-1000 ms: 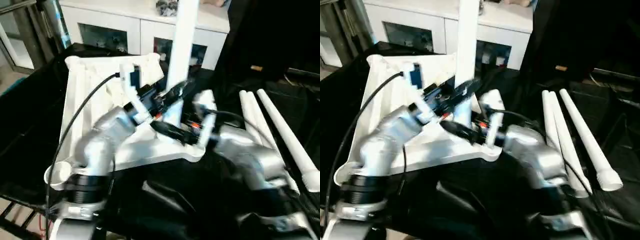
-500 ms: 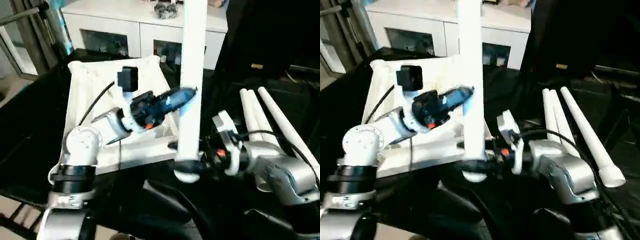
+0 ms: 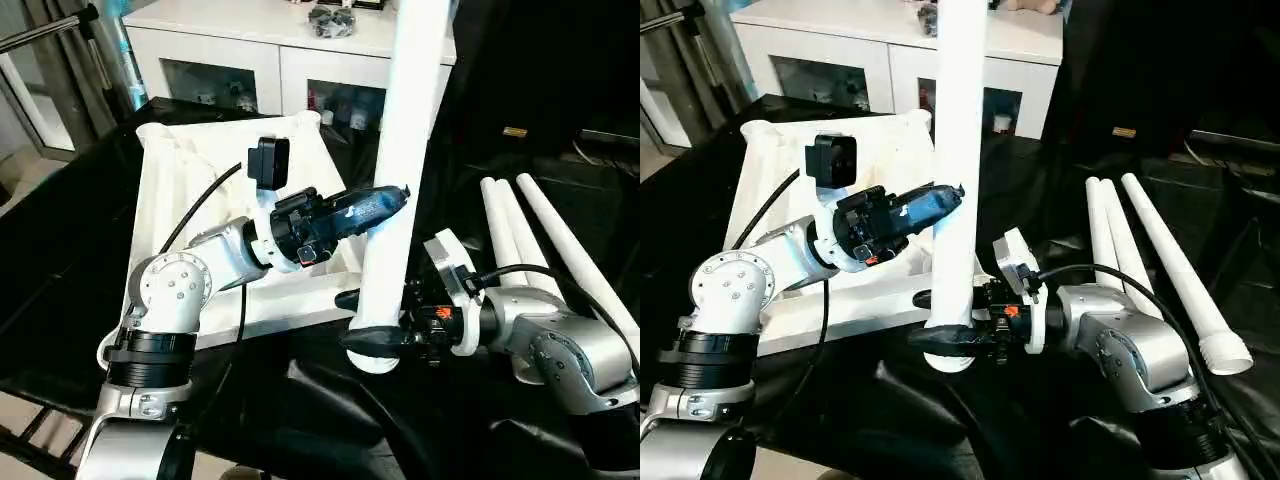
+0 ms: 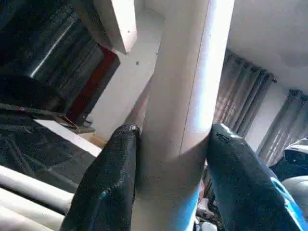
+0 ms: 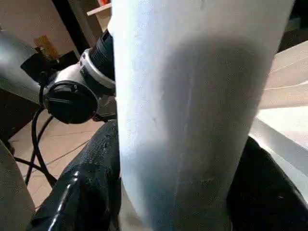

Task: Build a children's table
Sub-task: Insert table leg to table base

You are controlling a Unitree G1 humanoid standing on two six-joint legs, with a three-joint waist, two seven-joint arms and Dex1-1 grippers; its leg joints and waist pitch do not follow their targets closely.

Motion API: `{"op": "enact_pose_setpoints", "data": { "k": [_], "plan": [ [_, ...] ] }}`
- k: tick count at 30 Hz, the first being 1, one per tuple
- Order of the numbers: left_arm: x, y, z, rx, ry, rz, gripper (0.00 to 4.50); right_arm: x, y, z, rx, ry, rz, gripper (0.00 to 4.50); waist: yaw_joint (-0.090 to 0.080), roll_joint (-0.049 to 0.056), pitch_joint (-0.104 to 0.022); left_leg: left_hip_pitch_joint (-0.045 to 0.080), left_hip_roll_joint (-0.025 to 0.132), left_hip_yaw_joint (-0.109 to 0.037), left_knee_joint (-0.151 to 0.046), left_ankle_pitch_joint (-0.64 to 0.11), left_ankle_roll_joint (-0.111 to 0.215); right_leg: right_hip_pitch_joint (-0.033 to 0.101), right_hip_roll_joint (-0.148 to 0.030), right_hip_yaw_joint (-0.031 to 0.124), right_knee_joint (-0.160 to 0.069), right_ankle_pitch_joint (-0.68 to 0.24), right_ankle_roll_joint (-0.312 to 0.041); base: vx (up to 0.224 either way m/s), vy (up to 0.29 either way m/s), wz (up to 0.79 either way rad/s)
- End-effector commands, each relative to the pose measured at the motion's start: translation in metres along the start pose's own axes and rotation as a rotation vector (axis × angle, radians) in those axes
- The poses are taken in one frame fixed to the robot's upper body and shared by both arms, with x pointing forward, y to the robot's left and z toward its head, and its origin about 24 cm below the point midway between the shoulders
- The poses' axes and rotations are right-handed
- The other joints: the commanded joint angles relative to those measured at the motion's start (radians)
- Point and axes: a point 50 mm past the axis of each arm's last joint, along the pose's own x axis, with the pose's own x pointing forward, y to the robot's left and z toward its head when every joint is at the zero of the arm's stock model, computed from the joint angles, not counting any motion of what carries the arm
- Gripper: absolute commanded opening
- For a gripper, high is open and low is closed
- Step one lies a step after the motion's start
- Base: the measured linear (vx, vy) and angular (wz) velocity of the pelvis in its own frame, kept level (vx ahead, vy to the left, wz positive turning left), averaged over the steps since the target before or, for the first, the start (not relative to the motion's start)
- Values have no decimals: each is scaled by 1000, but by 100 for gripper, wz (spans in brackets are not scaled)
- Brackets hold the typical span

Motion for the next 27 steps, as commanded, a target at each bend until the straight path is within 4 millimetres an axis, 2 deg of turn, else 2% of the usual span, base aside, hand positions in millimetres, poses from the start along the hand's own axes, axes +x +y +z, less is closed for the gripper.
{"op": "enact_pose_setpoints", "data": {
  "k": [1,6,8,9,10,11,12,13,14,15,16,18,19,20,21,22,23,24,25,27],
  "plan": [
    [5,-7,1,20,13,-52,196,-5,-4,2,-16,20,-45,251,2,2,-70,20,39,-12,-69,-175,14,48,-62,27,-72,-211,-216,0,0,0],
    [4,-6,1,49,2,-26,193,-4,-11,3,-61,24,-115,251,0,-1,-68,19,40,-12,-71,-181,11,47,-63,27,-74,-228,-210,0,0,0],
    [4,-4,1,79,2,6,193,-4,-15,5,-63,13,-154,307,0,-1,-68,19,39,-12,-70,-182,9,46,-63,28,-75,-237,-207,0,0,0],
    [4,-1,1,127,12,49,193,-2,-19,8,-66,-11,-191,321,-3,-6,-68,18,41,-13,-73,-176,8,46,-63,28,-76,-236,-202,0,0,0],
    [5,0,1,130,12,52,193,-2,-19,9,-67,-12,-193,323,-4,-5,-68,17,41,-14,-73,-174,6,47,-63,27,-74,-234,-201,0,0,0],
    [5,2,1,162,17,85,193,0,-22,11,-84,-23,-222,328,-5,-8,-68,18,40,-13,-73,-178,5,46,-62,27,-75,-242,-199,0,0,0],
    [5,4,1,182,20,106,192,2,-23,13,-97,-30,-240,339,-3,-7,-67,19,40,-12,-72,-177,1,43,-65,30,-77,-258,-186,0,0,0],
    [6,7,1,217,18,147,191,4,-28,15,-125,-37,-303,353,-5,-13,-67,17,41,-11,-73,-173,0,44,-64,30,-78,-259,-181,0,0,0],
    [6,7,1,217,18,147,191,4,-28,15,-125,-37,-303,353,-4,-10,-67,17,41,-12,-72,-167,-3,42,-65,30,-76,-258,-179,0,0,0],
    [7,13,0,297,50,225,190,9,-36,19,-179,-48,-413,360,-4,-13,-69,16,43,-14,-74,-157,-8,41,-66,29,-77,-253,-174,0,0,0],
    [8,15,0,338,74,260,189,11,-40,21,-197,-54,-452,363,-5,-10,-69,17,42,-14,-75,-157,-14,40,-65,29,-75,-250,-168,0,0,0],
    [8,24,1,413,85,372,188,14,-46,24,-209,-56,-530,363,-7,-15,-69,17,43,-12,-75,-154,-13,42,-63,30,-74,-225,-161,0,0,0],
    [8,30,4,462,74,450,188,16,-50,24,-224,-42,-583,363,-8,-11,-70,17,41,-13,-74,-144,-17,42,-62,29,-71,-206,-160,0,0,0],
    [8,30,5,466,74,456,188,16,-50,24,-226,-41,-587,363,-7,-11,-71,18,40,-11,-73,-141,-18,42,-62,30,-71,-196,-160,0,0,0],
    [8,39,11,549,65,607,188,19,-58,25,-267,-5,-685,363,-7,-13,-71,17,42,-11,-73,-135,-17,43,-62,31,-70,-175,-160,0,0,0],
    [9,41,14,580,58,651,188,20,-61,24,-269,1,-725,363,-10,-17,-72,15,38,-10,-71,-128,-21,45,-61,30,-68,-163,-157,0,0,0],
    [10,43,16,607,56,695,187,21,-64,24,-258,5,-765,363,-8,-15,-73,15,38,-12,-72,-124,-22,47,-62,30,-66,-159,-157,0,0,0],
    [11,46,21,673,38,822,186,24,-72,22,-223,2,-863,363,-8,-21,-73,15,39,-10,-71,-115,-19,46,-63,30,-66,-151,-156,0,0,0],
    [11,46,21,673,38,822,186,24,-72,22,-223,2,-863,363,-11,-19,-73,15,38,-11,-70,-112,-19,45,-63,30,-64,-144,-162,0,0,0],
    [11,47,24,708,26,881,186,28,-73,21,-204,-10,-887,363,-9,-28,-74,14,38,-9,-70,-99,-7,48,-63,31,-63,-119,-166,0,0,0]
  ]
}}
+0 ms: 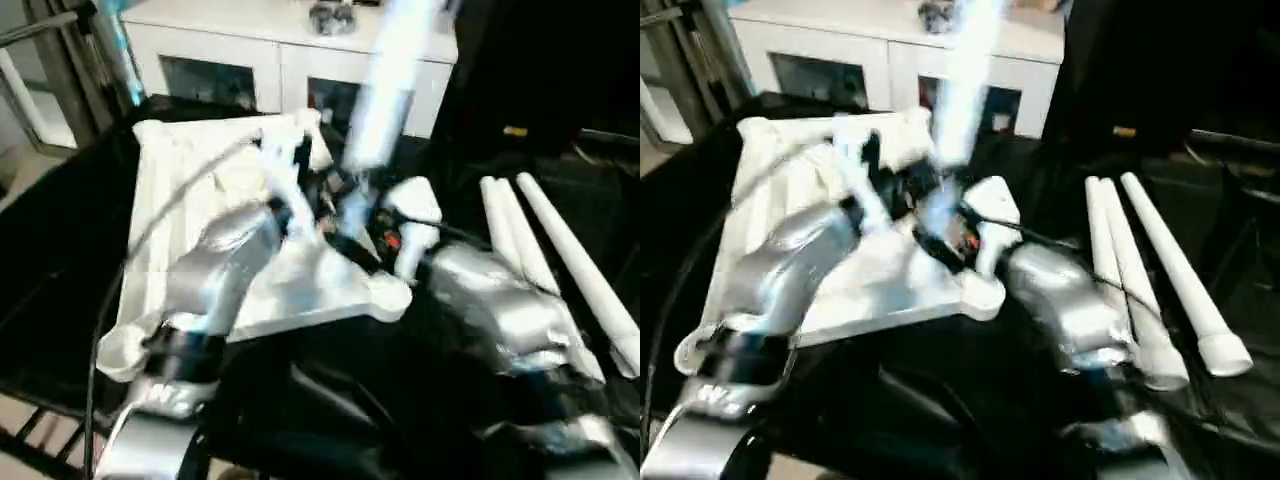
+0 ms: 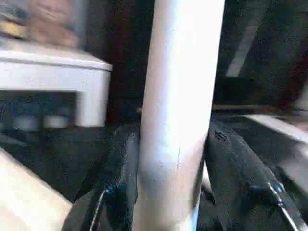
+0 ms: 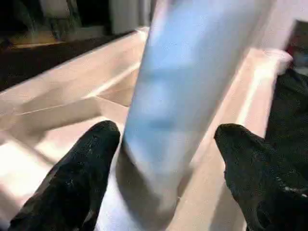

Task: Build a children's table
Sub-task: Insert table leg to table base

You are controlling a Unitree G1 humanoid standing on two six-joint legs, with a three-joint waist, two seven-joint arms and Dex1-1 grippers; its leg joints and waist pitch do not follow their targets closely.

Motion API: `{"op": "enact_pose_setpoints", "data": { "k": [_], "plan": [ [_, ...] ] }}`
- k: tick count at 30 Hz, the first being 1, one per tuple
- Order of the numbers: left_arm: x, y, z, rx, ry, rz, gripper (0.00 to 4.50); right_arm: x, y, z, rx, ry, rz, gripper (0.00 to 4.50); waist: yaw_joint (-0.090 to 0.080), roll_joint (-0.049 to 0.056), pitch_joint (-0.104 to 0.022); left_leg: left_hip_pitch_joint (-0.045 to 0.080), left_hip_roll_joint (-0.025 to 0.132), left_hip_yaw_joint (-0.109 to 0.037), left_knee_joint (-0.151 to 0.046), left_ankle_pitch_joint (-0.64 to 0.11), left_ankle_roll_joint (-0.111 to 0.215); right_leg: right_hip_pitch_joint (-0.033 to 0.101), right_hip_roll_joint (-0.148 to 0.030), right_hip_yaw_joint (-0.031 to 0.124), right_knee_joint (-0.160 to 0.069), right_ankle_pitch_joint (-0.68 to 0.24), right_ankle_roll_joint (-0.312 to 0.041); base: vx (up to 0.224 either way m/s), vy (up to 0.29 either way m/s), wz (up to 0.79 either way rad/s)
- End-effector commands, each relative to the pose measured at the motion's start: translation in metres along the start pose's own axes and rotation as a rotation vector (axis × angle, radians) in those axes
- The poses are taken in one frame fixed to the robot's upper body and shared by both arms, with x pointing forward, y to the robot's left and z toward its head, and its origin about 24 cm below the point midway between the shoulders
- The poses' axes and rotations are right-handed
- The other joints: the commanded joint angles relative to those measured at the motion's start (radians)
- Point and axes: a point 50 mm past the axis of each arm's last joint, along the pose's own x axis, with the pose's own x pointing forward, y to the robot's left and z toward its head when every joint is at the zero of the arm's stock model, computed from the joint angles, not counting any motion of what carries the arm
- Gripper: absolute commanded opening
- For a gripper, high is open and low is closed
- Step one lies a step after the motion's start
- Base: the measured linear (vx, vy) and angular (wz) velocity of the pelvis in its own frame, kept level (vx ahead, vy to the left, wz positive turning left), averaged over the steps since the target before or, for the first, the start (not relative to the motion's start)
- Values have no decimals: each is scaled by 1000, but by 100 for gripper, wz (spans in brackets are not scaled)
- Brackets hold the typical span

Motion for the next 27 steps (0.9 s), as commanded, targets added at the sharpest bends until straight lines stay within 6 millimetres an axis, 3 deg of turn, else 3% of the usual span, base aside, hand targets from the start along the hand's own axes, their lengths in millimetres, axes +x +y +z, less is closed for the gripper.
{"op": "enact_pose_setpoints", "data": {
  "k": [1,8,12,15,27],
  "plan": [
    [3,1,8,46,-32,67,185,2,-4,2,4,7,-56,363,-2,-16,-77,16,39,-10,-68,-89,0,51,-64,30,-58,-97,-175,0,0,0],
    [6,-8,10,48,-82,130,184,17,-2,3,86,-35,-109,363,-3,-26,-74,20,41,-7,-68,-92,10,48,-65,30,-55,-69,-201,0,0,0],
    [6,-9,11,50,-93,161,184,18,-3,2,92,-35,-120,363,0,-30,-72,22,44,-7,-69,-105,5,47,-66,31,-56,-77,-194,0,0,0],
    [6,-11,11,44,-100,166,184,20,-1,1,109,-37,-101,326,-1,-37,-72,19,41,-6,-68,-95,10,49,-65,31,-54,-64,-187,0,0,0],
    [6,-15,9,18,-94,160,184,22,-3,2,96,-48,-84,229,0,-35,-72,20,41,-8,-68,-101,6,48,-65,31,-54,-61,-185,0,0,0]
  ]
}}
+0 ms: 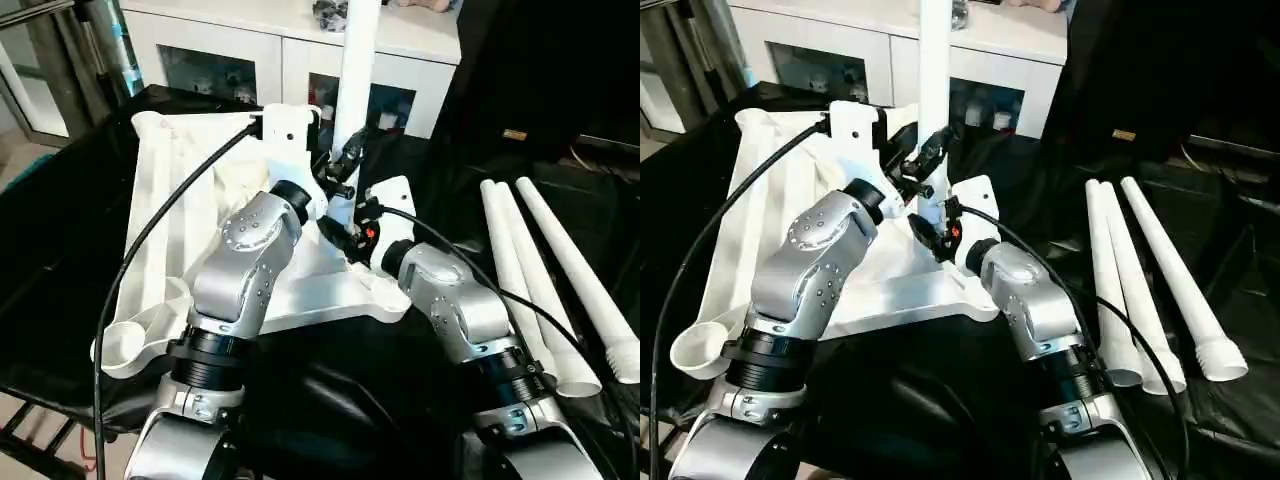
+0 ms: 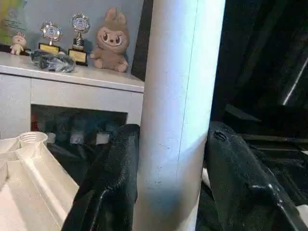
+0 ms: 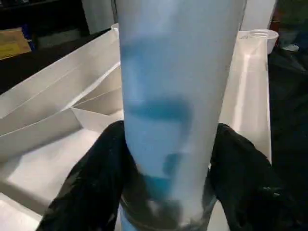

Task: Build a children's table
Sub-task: Insert table leg to table base

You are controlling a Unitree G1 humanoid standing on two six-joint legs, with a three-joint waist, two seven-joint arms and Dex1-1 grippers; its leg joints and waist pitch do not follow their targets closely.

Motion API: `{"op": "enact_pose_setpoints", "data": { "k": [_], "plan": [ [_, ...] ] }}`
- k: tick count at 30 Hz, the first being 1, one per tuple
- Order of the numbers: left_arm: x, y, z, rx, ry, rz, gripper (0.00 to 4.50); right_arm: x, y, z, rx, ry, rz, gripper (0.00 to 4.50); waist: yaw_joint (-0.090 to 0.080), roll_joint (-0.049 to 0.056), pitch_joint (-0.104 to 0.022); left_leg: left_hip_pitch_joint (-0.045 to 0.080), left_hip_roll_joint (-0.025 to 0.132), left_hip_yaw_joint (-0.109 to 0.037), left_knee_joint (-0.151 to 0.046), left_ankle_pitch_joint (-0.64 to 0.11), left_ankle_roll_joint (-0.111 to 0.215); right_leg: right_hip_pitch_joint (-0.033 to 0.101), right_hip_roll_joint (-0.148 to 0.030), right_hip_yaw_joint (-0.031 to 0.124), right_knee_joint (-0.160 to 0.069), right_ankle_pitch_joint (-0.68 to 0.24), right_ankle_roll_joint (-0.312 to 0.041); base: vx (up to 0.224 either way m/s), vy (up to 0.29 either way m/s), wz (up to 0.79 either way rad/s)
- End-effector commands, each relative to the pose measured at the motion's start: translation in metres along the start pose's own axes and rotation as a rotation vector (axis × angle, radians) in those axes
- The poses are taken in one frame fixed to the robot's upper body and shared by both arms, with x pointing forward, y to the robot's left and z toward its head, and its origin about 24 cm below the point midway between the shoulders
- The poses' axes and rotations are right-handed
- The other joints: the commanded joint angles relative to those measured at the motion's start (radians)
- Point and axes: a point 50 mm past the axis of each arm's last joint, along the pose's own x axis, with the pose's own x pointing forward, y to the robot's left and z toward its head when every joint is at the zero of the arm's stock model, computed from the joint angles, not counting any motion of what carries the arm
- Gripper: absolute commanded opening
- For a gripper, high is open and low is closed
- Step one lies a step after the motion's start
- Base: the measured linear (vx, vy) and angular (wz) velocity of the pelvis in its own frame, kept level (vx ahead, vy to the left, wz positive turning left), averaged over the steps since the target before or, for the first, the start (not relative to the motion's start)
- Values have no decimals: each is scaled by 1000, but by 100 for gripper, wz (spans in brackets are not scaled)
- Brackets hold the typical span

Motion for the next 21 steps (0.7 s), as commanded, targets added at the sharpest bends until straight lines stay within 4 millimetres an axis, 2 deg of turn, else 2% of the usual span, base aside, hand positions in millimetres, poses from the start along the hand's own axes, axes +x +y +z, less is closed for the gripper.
{"op": "enact_pose_setpoints", "data": {
  "k": [1,5,6,7,10,13,14,17,18,19,20,21],
  "plan": [
    [0,-3,4,1,-13,2,184,-1,-7,7,-11,-18,-16,219,-3,-5,-78,20,41,-9,-68,-100,6,50,-64,30,-54,-58,-187,0,0,0],
    [0,-2,2,-29,3,-3,184,-4,-9,10,-6,-56,12,202,-2,-6,-79,21,41,-7,-66,-96,11,51,-66,31,-53,-47,-195,0,0,0],
    [0,-3,2,-42,8,-9,240,-5,-9,11,-1,-66,25,200,-2,-5,-78,20,41,-8,-67,-96,12,51,-66,30,-53,-48,-196,0,0,0],
    [0,-3,2,-43,8,-10,254,-5,-9,11,-1,-66,26,199,-2,-5,-79,20,42,-8,-67,-97,12,52,-66,30,-53,-48,-198,0,0,0],
    [0,-2,3,-53,5,-12,260,-9,-10,13,-7,-87,65,199,-1,-4,-79,20,42,-8,-66,-97,20,52,-65,30,-54,-49,-200,0,0,0],
    [1,-4,5,-74,0,-58,299,-15,-9,16,1,-106,137,198,0,-5,-79,20,41,-8,-65,-96,29,53,-65,30,-54,-44,-207,0,0,0],
    [0,-4,6,-77,-3,-74,299,-18,-8,17,17,-114,181,198,0,-2,-79,19,42,-9,-65,-94,29,53,-64,30,-53,-40,-208,0,0,0],
    [-2,-3,8,-103,9,-169,318,-30,-6,20,56,-135,317,198,4,-2,-80,22,43,-9,-64,-97,43,55,-65,30,-53,-30,-212,0,0,0],
    [-5,-4,10,-140,19,-252,325,-37,-6,20,75,-128,386,198,5,4,-78,20,41,-10,-66,-99,45,55,-64,29,-53,-34,-216,0,0,0],
    [-5,-4,10,-140,19,-252,328,-37,-6,20,75,-128,386,198,5,1,-80,22,40,-9,-64,-94,47,57,-62,28,-51,-25,-220,0,0,0],
    [-10,-5,12,-191,22,-369,328,-47,-6,21,96,-115,480,198,5,9,-79,23,38,-9,-64,-93,47,54,-61,27,-50,-19,-234,0,0,0],
    [-12,-6,14,-206,21,-406,328,-50,-6,21,100,-110,509,198,5,9,-79,23,38,-9,-64,-93,47,54,-61,27,-50,-19,-234,0,0,0]
  ]
}}
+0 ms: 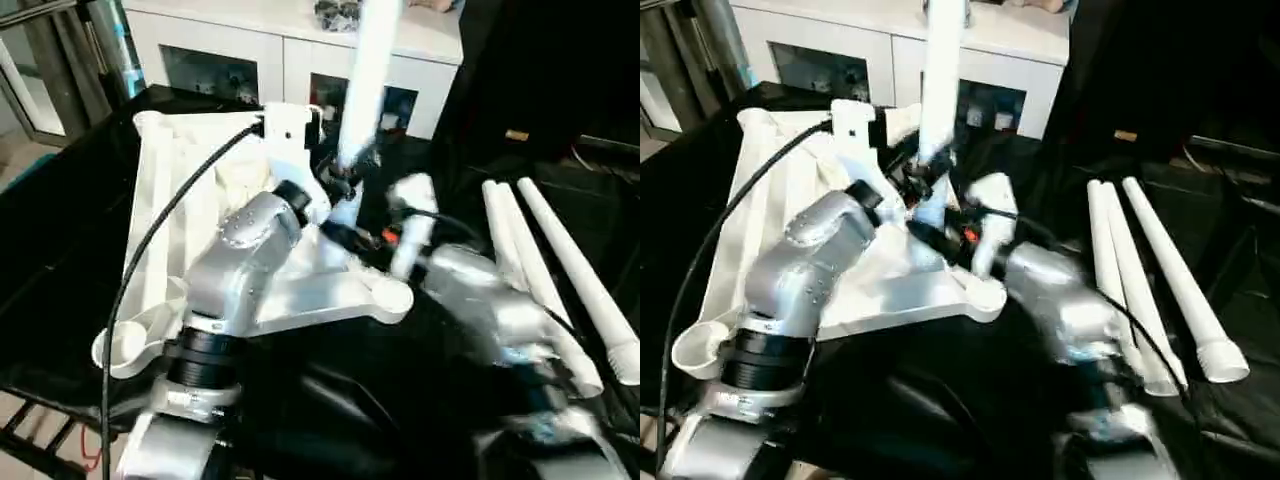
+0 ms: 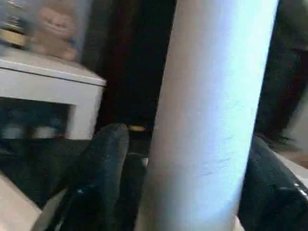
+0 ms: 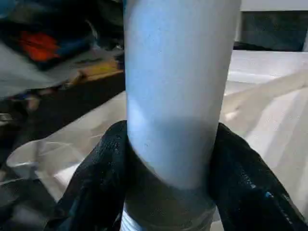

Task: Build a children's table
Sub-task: Insert table leg to table base

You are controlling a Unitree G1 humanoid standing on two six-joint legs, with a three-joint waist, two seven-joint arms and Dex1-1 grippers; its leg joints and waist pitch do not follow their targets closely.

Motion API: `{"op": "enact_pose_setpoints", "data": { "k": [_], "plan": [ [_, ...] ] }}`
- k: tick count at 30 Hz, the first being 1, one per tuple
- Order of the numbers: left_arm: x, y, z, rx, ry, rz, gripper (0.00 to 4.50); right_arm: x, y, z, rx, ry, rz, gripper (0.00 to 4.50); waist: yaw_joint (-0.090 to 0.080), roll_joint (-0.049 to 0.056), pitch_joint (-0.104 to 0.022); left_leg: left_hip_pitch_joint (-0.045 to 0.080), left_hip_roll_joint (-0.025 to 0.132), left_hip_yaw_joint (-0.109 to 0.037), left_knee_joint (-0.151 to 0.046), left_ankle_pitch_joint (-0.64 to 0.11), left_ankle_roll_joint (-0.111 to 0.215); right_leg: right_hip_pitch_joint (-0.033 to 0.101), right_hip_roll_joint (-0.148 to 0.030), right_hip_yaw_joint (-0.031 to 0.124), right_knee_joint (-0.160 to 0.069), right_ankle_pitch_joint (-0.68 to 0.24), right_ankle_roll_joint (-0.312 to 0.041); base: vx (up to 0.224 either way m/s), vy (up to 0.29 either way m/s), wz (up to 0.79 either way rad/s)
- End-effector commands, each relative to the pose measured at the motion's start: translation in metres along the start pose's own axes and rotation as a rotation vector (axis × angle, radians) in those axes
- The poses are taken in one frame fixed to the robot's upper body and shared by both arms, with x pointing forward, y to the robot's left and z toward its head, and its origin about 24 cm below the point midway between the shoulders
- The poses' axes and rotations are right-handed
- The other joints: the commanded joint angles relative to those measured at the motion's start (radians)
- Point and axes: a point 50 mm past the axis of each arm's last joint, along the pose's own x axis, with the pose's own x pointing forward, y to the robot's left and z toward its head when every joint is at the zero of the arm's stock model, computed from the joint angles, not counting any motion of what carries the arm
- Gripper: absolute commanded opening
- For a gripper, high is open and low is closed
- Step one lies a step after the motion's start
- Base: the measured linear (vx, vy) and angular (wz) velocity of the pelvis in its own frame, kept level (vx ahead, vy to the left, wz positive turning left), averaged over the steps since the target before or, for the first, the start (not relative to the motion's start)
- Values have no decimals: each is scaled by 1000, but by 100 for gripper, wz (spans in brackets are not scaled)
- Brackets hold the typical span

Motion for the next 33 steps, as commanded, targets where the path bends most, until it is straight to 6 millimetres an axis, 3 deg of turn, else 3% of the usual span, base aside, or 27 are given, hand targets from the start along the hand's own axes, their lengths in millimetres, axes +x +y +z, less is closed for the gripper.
{"op": "enact_pose_setpoints", "data": {
  "k": [1,4,10,11,15,16,23,25,31,32,33],
  "plan": [
    [-3,-7,10,-50,-21,-150,328,-11,6,10,17,-26,124,198,3,11,-78,22,41,-10,-66,-110,42,53,-63,27,-52,-35,-246,0,0,0],
    [-6,-8,16,-72,-48,-229,328,-20,11,10,38,1,214,197,3,8,-77,23,40,-9,-66,-135,38,57,-61,27,-56,-56,-251,0,0,0],
    [-7,-10,28,-129,-62,-365,328,-29,13,9,69,48,276,197,2,18,-75,25,40,-12,-68,-172,8,53,-64,26,-64,-143,-241,0,0,0],
    [-7,-10,29,-134,-65,-372,300,-29,13,9,73,48,280,197,0,14,-75,25,40,-12,-69,-179,4,53,-64,26,-65,-155,-239,0,0,0],
    [-7,-11,28,-138,-65,-386,275,-30,14,13,74,46,293,197,2,15,-77,24,41,-13,-68,-159,7,54,-64,27,-63,-139,-234,0,0,0],
    [-7,-12,27,-143,-64,-384,260,-30,14,14,71,47,295,197,1,20,-77,24,42,-13,-68,-157,7,53,-64,27,-62,-134,-235,0,0,0],
    [-8,-16,22,-118,-31,-406,202,-31,14,14,65,56,294,197,0,19,-79,23,41,-12,-67,-150,9,55,-62,26,-61,-110,-241,0,0,0],
    [-8,-18,21,-108,-23,-409,195,-32,15,15,62,58,294,197,0,25,-78,23,42,-14,-67,-149,7,55,-63,26,-60,-105,-245,0,0,0],
    [-5,-16,22,-102,-45,-363,186,-30,14,12,-11,88,243,196,0,22,-78,22,41,-12,-67,-154,4,54,-64,26,-64,-132,-235,0,0,0],
    [-3,-14,23,-79,-44,-331,185,-29,13,9,-41,120,219,231,1,35,-78,24,42,-15,-67,-158,-1,52,-64,26,-63,-134,-234,0,0,0],
    [-3,-14,23,-72,-44,-322,185,-29,13,9,-48,128,213,252,-2,26,-77,24,41,-14,-67,-161,-2,54,-62,26,-66,-134,-229,0,0,0]
  ]
}}
